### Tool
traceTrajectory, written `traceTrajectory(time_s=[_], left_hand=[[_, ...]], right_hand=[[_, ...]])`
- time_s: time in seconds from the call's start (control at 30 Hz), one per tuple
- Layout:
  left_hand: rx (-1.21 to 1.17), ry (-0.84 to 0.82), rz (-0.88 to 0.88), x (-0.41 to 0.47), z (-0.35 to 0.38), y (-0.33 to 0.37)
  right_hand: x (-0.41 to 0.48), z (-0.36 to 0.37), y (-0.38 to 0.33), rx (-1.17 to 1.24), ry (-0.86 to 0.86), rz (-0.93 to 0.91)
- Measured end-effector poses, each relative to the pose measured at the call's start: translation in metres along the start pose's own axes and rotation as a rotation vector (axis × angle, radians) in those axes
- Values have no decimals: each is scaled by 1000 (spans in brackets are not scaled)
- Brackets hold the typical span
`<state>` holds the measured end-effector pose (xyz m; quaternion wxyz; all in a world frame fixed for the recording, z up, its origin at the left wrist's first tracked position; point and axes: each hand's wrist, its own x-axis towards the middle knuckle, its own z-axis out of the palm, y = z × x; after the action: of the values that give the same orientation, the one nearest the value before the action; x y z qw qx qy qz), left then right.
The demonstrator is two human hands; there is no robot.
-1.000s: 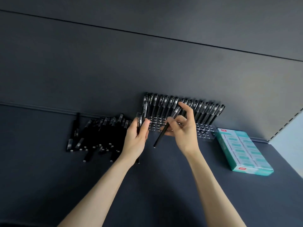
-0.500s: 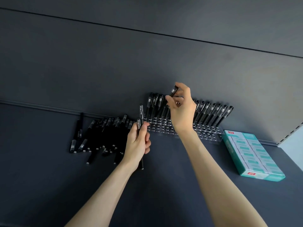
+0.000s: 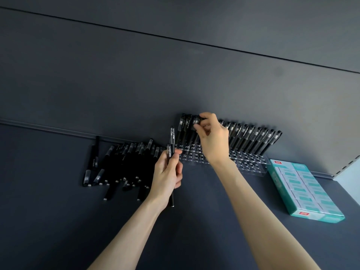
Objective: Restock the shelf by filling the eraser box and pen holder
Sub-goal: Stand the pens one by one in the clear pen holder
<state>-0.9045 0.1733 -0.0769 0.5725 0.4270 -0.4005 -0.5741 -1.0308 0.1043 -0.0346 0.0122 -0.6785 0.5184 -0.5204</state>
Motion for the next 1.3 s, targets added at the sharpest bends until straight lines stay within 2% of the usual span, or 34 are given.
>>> traceTrajectory(time_s=[0.3,0.53,0.63,0.77,0.8,0.9,0.97,1.1,1.23,1.3], left_hand=[[0,-48,12,-2,1,-1],[-5,-78,-12,-2,0,-1],[-7,-138,-31,-4,1,-1],[32,-284,-25,-10,1,1],[43,-309,-26,-11,1,2],[46,-328,-50,-10,1,1],[51,-326,-57,-10,1,0],[73,-277,-51,-11,3,-1],[4,-114,-76,-5,5,-2],[-54,-81,-84,-4,5,-2]], right_hand=[[6,-2,-1,-68,-96,85],[-1,-3,-2,-108,-40,43],[-11,-13,-16,94,21,162],[-28,-28,-25,467,-242,381],[-31,-31,-25,536,-256,404],[-31,-37,-21,700,-113,467],[-29,-43,-19,723,-63,457],[-24,-50,-20,640,-122,365],[-6,-55,-20,498,134,318],[3,-52,-18,382,174,273]])
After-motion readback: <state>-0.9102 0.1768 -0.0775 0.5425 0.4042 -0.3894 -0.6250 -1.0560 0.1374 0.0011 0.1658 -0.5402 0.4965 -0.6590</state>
